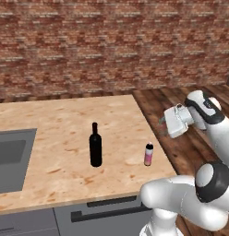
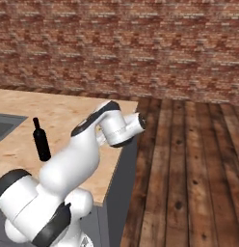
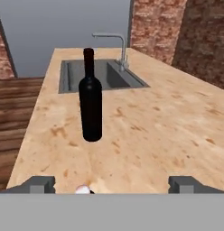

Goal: Move the drinks to the dining counter.

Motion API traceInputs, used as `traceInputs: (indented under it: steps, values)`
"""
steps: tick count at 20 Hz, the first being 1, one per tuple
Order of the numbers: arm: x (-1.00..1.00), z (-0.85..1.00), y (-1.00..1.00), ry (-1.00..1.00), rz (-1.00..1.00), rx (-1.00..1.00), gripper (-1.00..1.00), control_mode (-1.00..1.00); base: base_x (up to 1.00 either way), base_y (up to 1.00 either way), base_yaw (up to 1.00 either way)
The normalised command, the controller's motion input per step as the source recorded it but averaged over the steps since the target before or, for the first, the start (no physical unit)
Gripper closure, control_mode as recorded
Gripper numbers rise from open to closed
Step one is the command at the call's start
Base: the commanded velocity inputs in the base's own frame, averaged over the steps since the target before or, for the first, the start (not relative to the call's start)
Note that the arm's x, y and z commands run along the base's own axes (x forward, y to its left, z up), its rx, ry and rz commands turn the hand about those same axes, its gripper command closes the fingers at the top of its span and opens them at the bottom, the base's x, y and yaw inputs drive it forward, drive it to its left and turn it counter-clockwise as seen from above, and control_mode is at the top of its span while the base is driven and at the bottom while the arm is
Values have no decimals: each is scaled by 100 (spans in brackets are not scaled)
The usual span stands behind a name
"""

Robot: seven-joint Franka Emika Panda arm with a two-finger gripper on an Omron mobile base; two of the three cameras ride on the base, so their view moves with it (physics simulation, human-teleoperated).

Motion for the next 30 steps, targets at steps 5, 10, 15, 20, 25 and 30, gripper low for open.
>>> traceInputs:
  steps: [5, 10, 15, 20, 25, 30]
  values:
    - [-33, 25, 0, 19, -46, -16, -100, -100, 0, 0, 0]
    - [-25, 14, 16, 8, -49, -11, -100, -100, 0, 0, 0]
    - [-32, 21, 8, 1, -27, -5, -100, -100, 0, 0, 0]
    - [-49, 26, 0, -5, -6, 0, -100, -100, 0, 0, 0]
    - [-32, 33, 0, -4, -11, -1, -100, -100, 0, 0, 0]
    - [-24, 33, 1, 0, -18, -5, -100, -100, 0, 0, 0]
